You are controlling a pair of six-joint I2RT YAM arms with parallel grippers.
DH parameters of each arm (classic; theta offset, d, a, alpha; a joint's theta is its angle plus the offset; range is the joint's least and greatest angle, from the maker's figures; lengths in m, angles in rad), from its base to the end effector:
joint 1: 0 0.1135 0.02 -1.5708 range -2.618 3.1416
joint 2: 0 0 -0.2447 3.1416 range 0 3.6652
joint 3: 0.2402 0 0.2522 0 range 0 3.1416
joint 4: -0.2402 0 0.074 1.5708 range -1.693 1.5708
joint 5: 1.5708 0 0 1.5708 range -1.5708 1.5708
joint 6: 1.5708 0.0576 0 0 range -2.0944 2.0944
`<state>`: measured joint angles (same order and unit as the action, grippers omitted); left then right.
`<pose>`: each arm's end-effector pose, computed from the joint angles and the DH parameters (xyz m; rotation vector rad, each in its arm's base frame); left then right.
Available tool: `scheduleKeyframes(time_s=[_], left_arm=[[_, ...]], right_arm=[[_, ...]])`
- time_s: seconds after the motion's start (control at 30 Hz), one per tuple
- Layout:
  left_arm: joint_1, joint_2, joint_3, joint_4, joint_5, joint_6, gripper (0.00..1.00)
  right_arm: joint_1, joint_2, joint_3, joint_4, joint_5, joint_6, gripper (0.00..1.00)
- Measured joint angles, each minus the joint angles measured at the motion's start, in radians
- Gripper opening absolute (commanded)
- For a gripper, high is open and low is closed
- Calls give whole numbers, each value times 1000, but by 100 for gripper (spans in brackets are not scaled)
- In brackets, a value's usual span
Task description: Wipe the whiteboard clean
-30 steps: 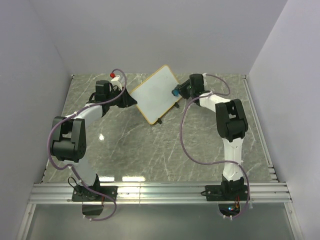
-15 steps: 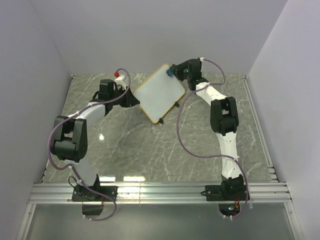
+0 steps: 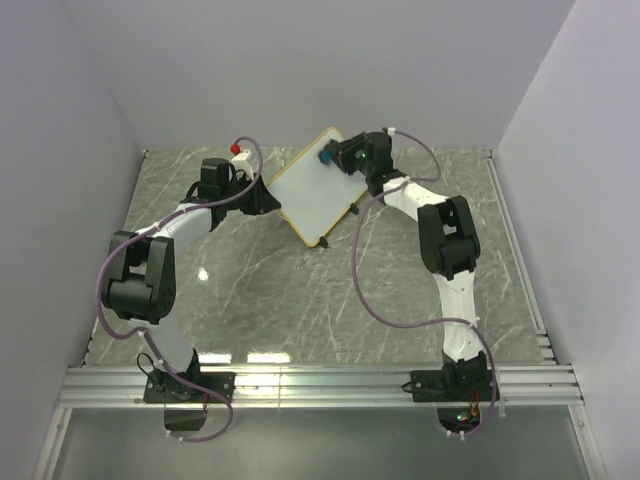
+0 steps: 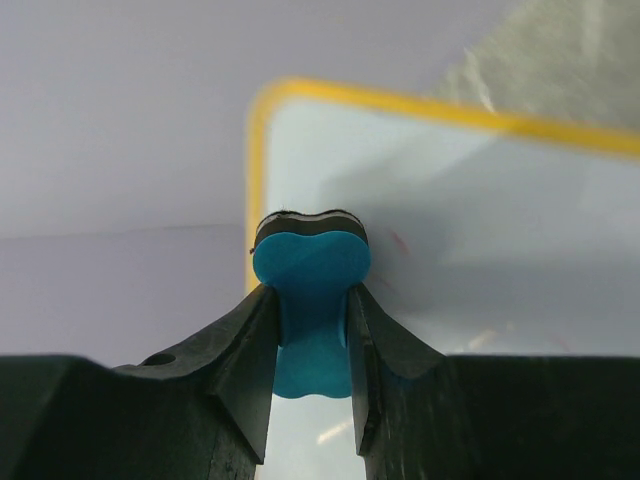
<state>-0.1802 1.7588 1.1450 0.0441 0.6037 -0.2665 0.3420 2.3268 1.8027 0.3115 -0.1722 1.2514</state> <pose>0.3904 -0.1044 0.1964 0.2706 2.1436 -0.9048 0.5222 0.1964 0.1933 0.7422 1.8308 1.2564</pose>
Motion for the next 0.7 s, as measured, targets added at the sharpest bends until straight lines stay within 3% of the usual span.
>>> scheduleKeyframes(time_s=[0.13, 0.23, 0.5, 0.7], left_arm=[[-2, 0, 2, -2, 0, 7, 0], [-2, 0, 2, -1, 1, 9, 0], [-6, 0, 6, 2, 2, 19, 0], [-9, -1, 8, 1, 0, 23, 0]], right_arm=[[2, -108, -217, 4, 20, -5, 0], [-2, -150, -269, -98, 70, -29, 0], [-3, -162, -206, -351, 169, -132, 0], [-3, -96, -35, -421, 168, -160, 0]])
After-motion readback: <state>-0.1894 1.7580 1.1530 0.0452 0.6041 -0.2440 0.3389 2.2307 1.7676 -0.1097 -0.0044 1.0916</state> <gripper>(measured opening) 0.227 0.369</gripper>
